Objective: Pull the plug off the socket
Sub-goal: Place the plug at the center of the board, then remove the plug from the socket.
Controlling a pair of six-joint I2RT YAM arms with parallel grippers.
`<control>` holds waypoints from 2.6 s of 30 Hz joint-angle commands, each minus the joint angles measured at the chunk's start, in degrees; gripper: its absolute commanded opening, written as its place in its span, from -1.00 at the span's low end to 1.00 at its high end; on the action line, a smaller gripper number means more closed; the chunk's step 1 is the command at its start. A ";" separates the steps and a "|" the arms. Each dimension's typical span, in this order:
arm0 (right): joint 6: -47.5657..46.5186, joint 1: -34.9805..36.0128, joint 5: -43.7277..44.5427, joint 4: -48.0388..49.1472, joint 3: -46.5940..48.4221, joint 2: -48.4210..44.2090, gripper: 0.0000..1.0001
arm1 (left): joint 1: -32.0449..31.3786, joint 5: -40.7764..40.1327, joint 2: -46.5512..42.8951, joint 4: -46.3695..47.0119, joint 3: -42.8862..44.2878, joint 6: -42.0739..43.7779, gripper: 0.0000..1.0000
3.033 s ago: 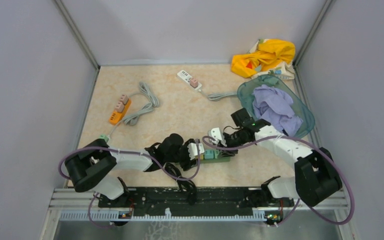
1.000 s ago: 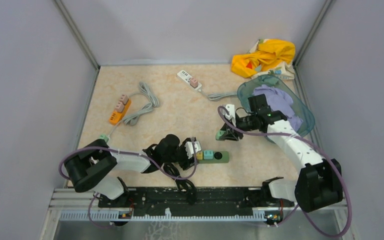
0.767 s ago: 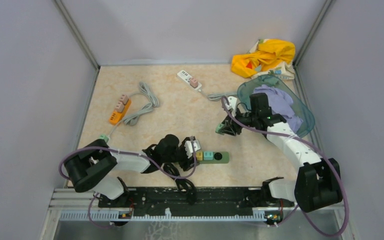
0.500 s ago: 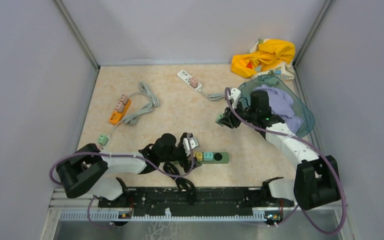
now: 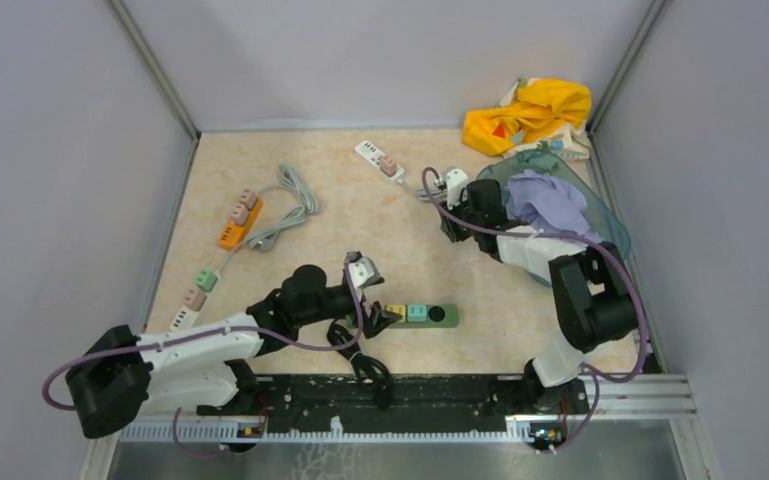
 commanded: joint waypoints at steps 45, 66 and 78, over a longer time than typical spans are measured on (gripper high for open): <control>-29.72 3.53 -49.35 -33.15 -1.43 -26.22 0.57 | 0.53 -9.19 -20.98 6.38 -11.31 -24.60 1.00; -37.74 8.25 -43.88 -36.02 -3.51 -24.27 0.62 | 0.51 -3.04 -17.07 9.47 -14.53 -10.48 0.95; -34.42 15.45 -32.53 -27.86 -6.30 -20.86 0.64 | 0.55 -2.36 -16.78 16.62 -20.40 -8.44 0.96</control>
